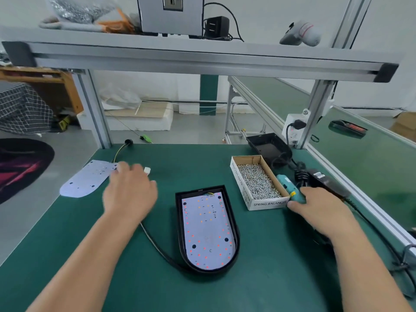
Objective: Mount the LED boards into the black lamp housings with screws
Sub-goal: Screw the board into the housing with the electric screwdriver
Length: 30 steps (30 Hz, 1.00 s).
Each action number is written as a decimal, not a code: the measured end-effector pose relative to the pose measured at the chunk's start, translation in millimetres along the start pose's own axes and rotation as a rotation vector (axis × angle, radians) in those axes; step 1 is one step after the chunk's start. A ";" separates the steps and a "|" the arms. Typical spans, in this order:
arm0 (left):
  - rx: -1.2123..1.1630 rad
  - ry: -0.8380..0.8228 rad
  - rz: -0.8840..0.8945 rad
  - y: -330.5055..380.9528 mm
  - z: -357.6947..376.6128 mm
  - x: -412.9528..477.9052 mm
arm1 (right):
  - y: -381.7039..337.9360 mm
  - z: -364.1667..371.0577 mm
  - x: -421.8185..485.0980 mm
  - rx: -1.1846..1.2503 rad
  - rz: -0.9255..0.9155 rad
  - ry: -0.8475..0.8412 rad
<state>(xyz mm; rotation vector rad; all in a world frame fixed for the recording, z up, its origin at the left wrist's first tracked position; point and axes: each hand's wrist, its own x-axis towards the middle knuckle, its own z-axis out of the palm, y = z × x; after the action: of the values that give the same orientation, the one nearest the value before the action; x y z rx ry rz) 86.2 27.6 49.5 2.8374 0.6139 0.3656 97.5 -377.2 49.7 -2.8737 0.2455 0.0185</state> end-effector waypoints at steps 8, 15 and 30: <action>0.015 -0.177 -0.036 -9.7 1.2 2.8 | -63.1 -16.9 -56.3 0.342 -0.242 0.265; -0.826 -0.764 0.116 17.7 2.2 -19.6 | -113.0 32.9 -83.3 0.096 -0.490 -0.137; -1.571 -0.679 0.242 35.9 -3.4 -37.1 | -99.8 13.5 -62.7 0.967 -0.505 -0.235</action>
<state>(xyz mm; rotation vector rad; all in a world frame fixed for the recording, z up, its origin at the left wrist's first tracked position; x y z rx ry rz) 65.9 -19.7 54.8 1.3176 -0.1842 -0.1113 52.7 -268.2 64.1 -1.8729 -0.4138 0.1075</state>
